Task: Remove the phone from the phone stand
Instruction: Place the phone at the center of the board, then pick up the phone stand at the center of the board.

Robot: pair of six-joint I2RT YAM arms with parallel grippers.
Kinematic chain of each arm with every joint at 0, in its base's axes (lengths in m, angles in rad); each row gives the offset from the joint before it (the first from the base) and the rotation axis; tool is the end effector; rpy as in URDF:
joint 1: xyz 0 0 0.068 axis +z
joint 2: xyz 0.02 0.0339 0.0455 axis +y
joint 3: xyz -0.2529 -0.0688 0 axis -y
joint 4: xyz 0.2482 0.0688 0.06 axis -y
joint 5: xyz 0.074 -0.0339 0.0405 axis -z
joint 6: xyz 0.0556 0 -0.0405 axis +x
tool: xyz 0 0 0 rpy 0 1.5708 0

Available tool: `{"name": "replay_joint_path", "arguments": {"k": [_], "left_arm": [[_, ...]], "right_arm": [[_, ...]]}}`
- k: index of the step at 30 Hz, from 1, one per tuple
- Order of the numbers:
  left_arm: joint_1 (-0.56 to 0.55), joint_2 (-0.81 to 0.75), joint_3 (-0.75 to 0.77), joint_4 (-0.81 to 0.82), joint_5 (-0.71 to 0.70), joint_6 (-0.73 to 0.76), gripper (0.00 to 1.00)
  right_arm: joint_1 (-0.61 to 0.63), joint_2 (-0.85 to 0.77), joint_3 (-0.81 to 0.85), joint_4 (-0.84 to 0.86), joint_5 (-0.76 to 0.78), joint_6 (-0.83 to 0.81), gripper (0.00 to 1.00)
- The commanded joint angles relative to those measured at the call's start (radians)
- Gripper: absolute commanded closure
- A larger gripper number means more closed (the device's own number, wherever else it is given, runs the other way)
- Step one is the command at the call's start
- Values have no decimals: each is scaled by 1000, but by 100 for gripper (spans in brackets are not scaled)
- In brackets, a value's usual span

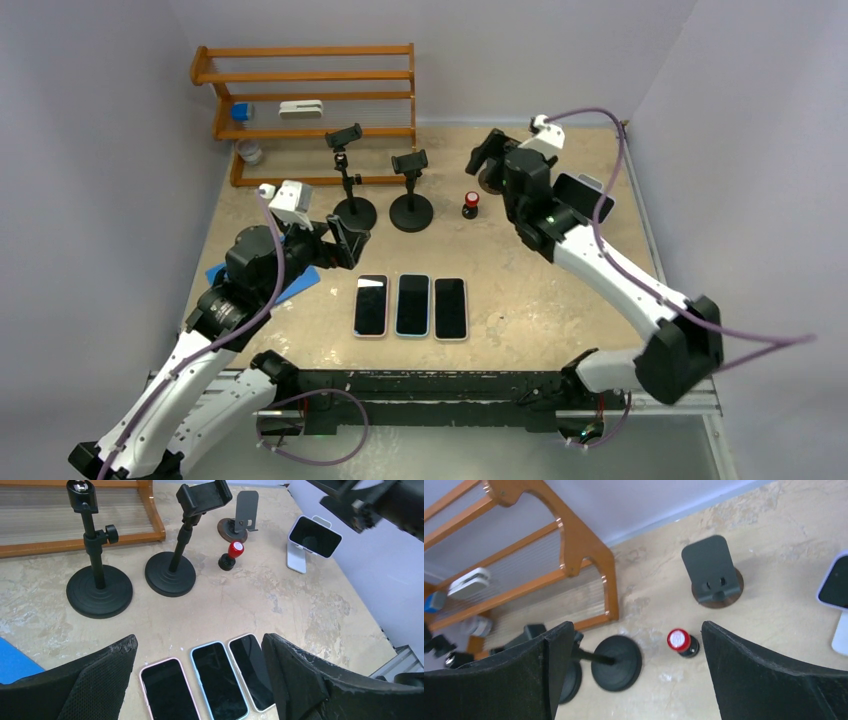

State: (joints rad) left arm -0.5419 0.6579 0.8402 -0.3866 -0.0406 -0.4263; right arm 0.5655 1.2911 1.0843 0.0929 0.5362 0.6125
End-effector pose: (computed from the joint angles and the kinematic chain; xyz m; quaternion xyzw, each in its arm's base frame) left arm 0.1553 -0.0909 0.3459 0.0320 0.7748 -0.2798 0.5660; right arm 0.2908 0.1509 0.3505 0.1932 0.7152 0.1922 0.6436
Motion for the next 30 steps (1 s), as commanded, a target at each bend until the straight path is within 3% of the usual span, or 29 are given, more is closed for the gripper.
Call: {"name": "replay_joint_path", "arguments": {"k": [1, 9, 17, 30], "left_arm": [[-2, -22, 39, 18, -17, -2, 7], [-3, -74, 28, 31, -30, -8, 7], [-3, -85, 30, 37, 2, -9, 7], [-5, -93, 26, 46, 27, -8, 7]], "right_arm": [[-9, 149, 159, 3, 147, -78, 1], [-97, 231, 131, 165, 1, -153, 1], [-191, 356, 184, 165, -110, -239, 1], [-208, 527, 246, 219, -96, -357, 1]]}}
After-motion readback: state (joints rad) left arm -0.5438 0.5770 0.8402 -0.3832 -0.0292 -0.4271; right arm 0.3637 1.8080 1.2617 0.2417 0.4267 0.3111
